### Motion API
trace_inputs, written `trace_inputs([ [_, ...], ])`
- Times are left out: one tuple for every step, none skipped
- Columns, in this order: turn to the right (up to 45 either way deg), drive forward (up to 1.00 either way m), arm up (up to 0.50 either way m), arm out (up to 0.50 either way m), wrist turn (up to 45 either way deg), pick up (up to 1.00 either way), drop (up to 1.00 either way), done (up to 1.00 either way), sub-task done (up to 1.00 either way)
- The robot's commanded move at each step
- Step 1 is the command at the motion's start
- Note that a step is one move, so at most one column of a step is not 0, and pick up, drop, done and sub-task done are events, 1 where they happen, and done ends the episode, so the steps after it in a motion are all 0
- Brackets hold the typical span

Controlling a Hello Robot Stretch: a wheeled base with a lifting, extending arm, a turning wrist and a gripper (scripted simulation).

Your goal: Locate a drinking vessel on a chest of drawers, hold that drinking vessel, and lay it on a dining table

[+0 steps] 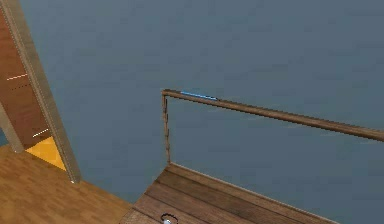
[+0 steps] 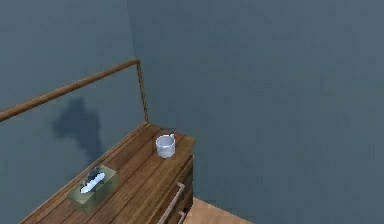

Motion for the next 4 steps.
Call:
trace_inputs([
  [0.0,0.0,0.5,0.0,0.0,0.0,0.0,0.0,0.0],
  [0.0,0.0,0.24,0.0,0.0,0.0,0.0,0.0,0.0],
  [0.0,0.0,0.0,0.5,0.0,0.0,0.0,0.0,0.0],
  [0.0,0.0,0.0,0.0,45.0,0.0,0.0,0.0,0.0],
])
